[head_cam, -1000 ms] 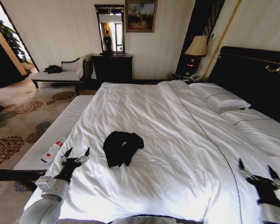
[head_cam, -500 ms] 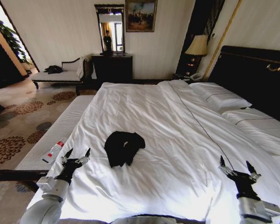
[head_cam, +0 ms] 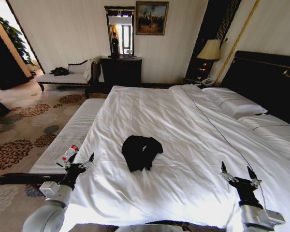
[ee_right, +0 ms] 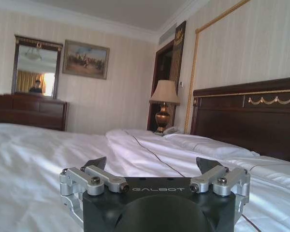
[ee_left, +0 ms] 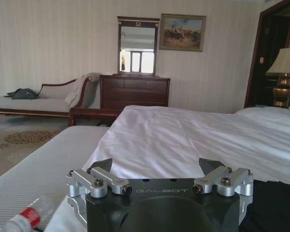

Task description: Fold the clothes on the bed.

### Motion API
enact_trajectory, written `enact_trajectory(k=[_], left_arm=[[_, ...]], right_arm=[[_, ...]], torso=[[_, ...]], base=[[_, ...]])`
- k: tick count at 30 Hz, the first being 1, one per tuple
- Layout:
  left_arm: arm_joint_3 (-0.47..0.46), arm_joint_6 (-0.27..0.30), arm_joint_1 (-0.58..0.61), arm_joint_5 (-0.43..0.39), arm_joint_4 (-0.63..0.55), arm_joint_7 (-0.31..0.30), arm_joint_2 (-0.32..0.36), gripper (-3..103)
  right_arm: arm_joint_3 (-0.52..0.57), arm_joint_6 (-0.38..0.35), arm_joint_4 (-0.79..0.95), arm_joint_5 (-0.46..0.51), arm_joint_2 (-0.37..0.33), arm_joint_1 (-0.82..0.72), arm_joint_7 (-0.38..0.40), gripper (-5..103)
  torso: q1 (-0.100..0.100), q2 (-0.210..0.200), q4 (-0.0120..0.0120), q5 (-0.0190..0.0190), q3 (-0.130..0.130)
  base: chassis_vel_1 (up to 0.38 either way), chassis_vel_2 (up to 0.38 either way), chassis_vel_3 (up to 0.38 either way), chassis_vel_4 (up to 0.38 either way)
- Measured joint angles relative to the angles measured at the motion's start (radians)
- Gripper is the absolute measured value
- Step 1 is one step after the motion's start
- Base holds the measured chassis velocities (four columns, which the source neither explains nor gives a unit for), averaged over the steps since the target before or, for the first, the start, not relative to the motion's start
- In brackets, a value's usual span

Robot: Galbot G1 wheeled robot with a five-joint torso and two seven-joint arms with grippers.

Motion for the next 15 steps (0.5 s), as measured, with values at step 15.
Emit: enact_trajectory(k=[15], left_arm=[[0.016, 0.014, -0.025, 0.002, 0.030, -0.001, 0.033, 100]], right_arm=[[-0.066, 0.007, 0.018, -0.071, 0.000, -0.025, 0.000, 100]], torso=[[0.000, 0.000, 0.0002, -0.0011, 0.000]], base=[[0.015, 0.006, -0.020, -0.011]])
